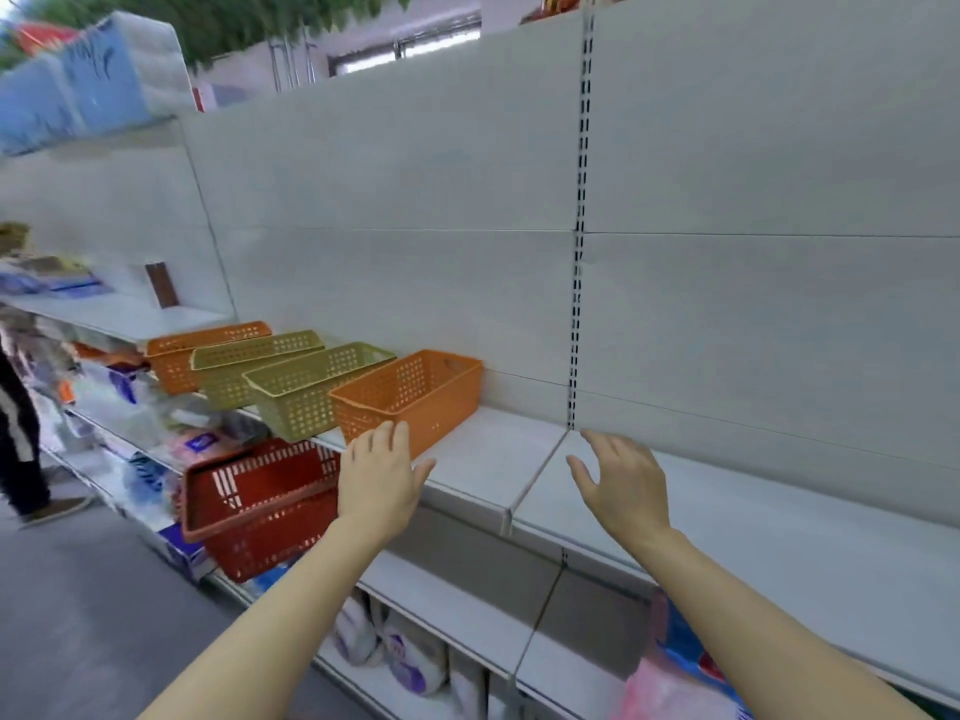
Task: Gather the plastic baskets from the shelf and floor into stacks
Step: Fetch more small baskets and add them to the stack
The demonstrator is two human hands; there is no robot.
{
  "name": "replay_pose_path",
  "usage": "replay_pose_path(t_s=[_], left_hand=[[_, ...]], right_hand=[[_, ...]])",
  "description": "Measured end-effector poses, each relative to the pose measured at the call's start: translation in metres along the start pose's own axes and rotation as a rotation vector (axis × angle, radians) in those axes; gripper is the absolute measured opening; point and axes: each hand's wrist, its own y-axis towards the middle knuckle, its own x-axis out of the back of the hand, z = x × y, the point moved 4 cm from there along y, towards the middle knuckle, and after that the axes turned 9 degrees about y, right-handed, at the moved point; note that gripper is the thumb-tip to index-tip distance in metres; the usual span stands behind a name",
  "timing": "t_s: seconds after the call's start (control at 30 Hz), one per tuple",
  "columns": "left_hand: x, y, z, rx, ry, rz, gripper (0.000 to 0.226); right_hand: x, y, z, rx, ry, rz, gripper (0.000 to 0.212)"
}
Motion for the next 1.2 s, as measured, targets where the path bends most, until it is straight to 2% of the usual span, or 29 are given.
replay_pose_path(t_s=[0.4, 0.53, 0.67, 0.73, 0.83, 0.9, 0.93, 0.97, 1.07, 1.2], left_hand=[[-0.075, 0.054, 0.11, 0.258, 0.052, 0.125, 0.056], [-0.11, 0.092, 0.17, 0.515, -0.111, 0.24, 0.054], [-0.143, 0.135, 0.22, 0.828, -0.342, 0.268, 0.066], [-0.162, 0.154, 0.243, 0.915, -0.424, 0.293, 0.069], [-0.219, 0.18, 0.28, 0.937, -0.559, 0.334, 0.067], [-0.3, 0.201, 0.324, 0.901, -0.606, 0.364, 0.058], [-0.313, 0.207, 0.331, 0.9, -0.601, 0.378, 0.057], [-0.308, 0.21, 0.331, 0.908, -0.584, 0.383, 0.052], [-0.265, 0.211, 0.323, 0.913, -0.603, 0.379, 0.018], [-0.247, 0.208, 0.335, 0.86, -0.644, 0.363, 0.013]], right_hand=[[-0.129, 0.085, 0.016, 0.1, 0.083, 0.1, 0.033], [-0.164, 0.109, 0.02, 0.105, 0.11, 0.094, 0.032], [-0.191, 0.127, 0.017, 0.087, 0.109, 0.037, 0.033], [-0.205, 0.137, 0.015, 0.07, 0.102, 0.004, 0.033], [-0.226, 0.155, 0.009, 0.042, 0.072, -0.009, 0.032], [-0.24, 0.169, 0.005, -0.028, 0.068, 0.024, 0.027], [-0.248, 0.177, 0.004, -0.073, 0.067, 0.053, 0.028], [-0.256, 0.185, 0.003, -0.109, 0.067, 0.078, 0.029], [-0.276, 0.212, 0.007, -0.201, 0.096, 0.09, 0.035], [-0.305, 0.249, 0.011, -0.347, 0.124, 0.18, 0.04]])
